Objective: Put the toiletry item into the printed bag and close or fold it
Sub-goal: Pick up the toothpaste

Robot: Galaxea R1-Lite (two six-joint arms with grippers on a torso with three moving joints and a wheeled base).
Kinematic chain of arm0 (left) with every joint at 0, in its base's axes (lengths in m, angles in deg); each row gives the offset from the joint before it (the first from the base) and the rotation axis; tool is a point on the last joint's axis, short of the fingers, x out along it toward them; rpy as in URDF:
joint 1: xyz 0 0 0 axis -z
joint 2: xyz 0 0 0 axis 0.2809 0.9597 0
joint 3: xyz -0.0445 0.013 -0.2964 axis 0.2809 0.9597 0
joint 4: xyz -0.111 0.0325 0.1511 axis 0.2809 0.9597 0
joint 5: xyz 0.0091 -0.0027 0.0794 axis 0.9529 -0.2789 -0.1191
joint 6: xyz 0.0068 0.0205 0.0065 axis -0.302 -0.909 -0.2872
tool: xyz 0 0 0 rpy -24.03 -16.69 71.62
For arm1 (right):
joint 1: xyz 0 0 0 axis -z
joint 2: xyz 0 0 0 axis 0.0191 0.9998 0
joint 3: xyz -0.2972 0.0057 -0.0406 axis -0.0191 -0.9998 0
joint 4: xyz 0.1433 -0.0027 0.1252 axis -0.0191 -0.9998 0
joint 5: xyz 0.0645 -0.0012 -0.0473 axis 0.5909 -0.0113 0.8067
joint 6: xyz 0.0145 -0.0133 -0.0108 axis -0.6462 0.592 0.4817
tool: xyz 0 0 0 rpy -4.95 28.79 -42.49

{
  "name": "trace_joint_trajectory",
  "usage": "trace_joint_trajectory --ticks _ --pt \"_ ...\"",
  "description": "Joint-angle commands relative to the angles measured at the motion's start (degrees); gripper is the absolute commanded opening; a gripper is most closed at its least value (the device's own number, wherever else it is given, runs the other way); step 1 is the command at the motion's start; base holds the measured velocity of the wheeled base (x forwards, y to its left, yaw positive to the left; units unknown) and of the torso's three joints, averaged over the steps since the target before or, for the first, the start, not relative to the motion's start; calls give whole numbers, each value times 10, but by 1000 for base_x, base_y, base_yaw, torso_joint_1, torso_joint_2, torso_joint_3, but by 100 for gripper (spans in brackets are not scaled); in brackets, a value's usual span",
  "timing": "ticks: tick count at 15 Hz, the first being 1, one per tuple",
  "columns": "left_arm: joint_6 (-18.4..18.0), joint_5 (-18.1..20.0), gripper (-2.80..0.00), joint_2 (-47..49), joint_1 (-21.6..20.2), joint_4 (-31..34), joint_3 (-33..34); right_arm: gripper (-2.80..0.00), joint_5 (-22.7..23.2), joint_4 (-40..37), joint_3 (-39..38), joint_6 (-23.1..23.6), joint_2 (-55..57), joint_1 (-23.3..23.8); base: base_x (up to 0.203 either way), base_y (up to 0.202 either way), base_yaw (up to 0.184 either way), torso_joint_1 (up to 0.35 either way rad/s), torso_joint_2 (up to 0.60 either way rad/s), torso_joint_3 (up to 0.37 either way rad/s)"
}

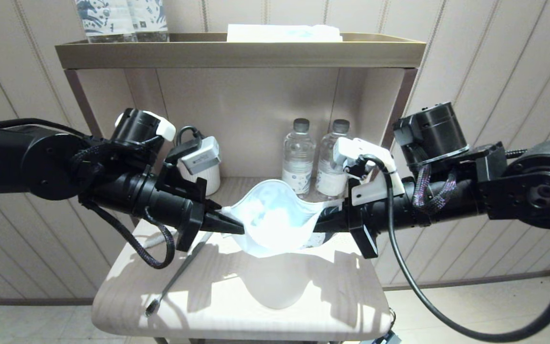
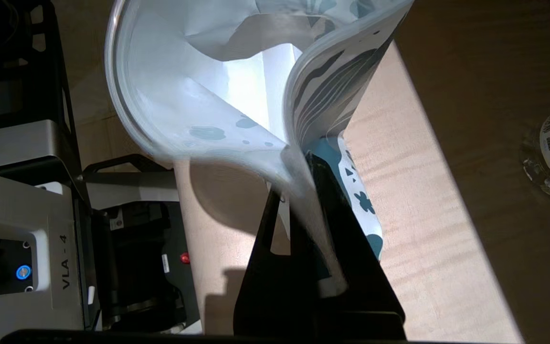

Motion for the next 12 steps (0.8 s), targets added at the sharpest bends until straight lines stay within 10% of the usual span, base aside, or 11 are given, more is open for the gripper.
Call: trace_joint_trajectory --ticks 1,12 --pt "-2 3 0 -3 0 0 0 -280 2 0 -1 2 -5 -1 0 0 0 0 0 0" --pt "-4 3 0 -14 -32 -15 42 -280 1 1 -11 2 -30 15 0 0 0 0 0 0"
